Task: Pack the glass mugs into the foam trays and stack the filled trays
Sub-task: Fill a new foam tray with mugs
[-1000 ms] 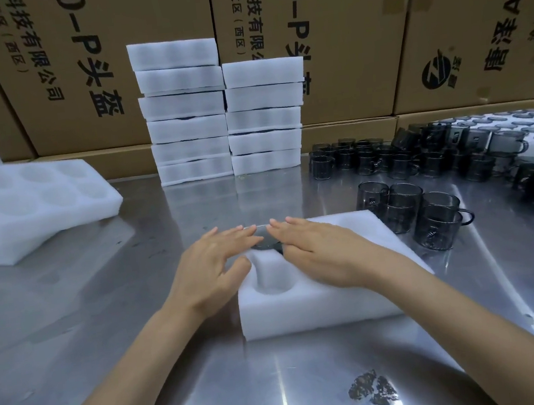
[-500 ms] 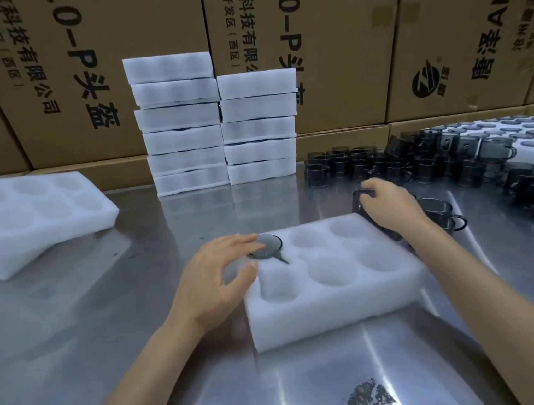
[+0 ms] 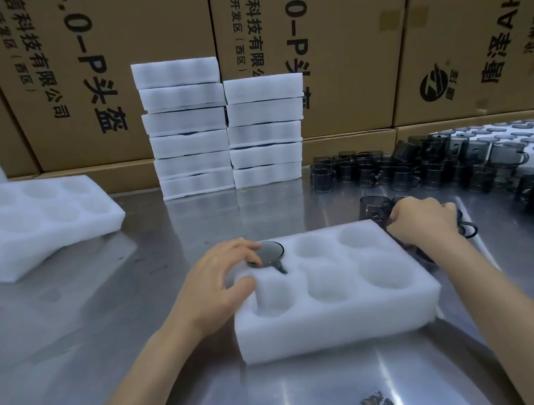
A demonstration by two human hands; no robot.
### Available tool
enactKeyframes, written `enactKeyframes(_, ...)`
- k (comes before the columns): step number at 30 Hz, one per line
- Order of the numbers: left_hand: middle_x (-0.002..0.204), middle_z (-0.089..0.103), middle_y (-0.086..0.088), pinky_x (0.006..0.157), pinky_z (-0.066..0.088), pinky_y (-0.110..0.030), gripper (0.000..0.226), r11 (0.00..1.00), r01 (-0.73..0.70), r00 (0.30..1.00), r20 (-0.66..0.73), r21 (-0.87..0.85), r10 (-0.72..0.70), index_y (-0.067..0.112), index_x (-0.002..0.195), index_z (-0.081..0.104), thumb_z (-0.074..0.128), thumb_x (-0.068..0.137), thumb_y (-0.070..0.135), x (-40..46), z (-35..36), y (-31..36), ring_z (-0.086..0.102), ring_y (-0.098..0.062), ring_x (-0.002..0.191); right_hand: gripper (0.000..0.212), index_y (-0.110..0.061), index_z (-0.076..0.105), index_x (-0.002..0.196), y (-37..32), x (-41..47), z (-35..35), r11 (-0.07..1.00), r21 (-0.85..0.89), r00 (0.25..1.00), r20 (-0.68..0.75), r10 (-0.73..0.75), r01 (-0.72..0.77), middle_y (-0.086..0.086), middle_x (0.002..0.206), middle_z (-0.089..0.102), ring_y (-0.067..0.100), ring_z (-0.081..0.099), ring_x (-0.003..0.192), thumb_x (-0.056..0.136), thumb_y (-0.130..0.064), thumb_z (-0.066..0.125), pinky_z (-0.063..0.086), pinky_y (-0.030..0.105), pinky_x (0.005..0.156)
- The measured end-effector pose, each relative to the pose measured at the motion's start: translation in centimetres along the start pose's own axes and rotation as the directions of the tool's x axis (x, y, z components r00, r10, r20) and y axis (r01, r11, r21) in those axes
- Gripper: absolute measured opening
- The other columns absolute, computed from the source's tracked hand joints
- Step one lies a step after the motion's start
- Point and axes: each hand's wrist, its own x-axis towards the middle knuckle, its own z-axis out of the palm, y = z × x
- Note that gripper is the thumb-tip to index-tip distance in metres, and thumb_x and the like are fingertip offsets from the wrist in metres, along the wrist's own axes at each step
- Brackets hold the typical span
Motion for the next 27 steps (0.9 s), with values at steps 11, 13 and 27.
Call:
enactKeyframes(11, 0.116, 0.058, 0.025, 0.096, 0.033, -0.016, 0.039, 1.000, 0.000, 1.000, 0.022, 0.006, -0.001, 0.024, 0.086, 0.060, 0.037, 0.062, 0.043, 0.0, 0.0, 0.2, 0.045, 0.002, 0.120, 0.036, -0.010, 0.047, 0.053, -1.5, -1.7, -2.7, 0.565, 0.760, 0.933, -0.357, -0.046, 0.319, -0.003, 0.095, 0.068, 0.014, 0.059, 0.093, 0.085, -0.023, 0.059, 0.039, 0.022, 0.074)
enactKeyframes(13, 0.116, 0.058, 0.024, 0.097, 0.035, -0.022, 0.040, 1.000, -0.001, 1.000, 0.021, 0.005, 0.001, 0.024, 0.087, 0.060, 0.037, 0.061, 0.042, 0.0, 0.0, 0.2, 0.045, 0.001, 0.120, 0.037, -0.014, 0.043, 0.055, -2.3, -2.5, -3.0, 0.388, 0.872, 0.952, -0.297, -0.068, 0.299, -0.009, 0.065, 0.063, 0.012, 0.062, 0.064, 0.087, -0.024, 0.060, 0.046, 0.023, 0.053)
enactKeyframes(27, 0.117, 0.059, 0.017, 0.097, 0.036, -0.025, 0.044, 0.999, -0.005, 0.999, 0.033, 0.047, 0.004, 0.020, 0.087, 0.063, 0.036, 0.061, 0.043, -0.1, -0.3, 0.7, 0.050, -0.004, 0.112, 0.007, -0.028, 0.068, 0.086, -4.1, -4.0, -2.3, 0.541, 0.475, 0.700, -0.269, -0.662, 0.694, -0.013, 0.105, 0.044, 0.007, 0.036, 0.098, 0.084, -0.022, 0.070, 0.027, 0.020, 0.086)
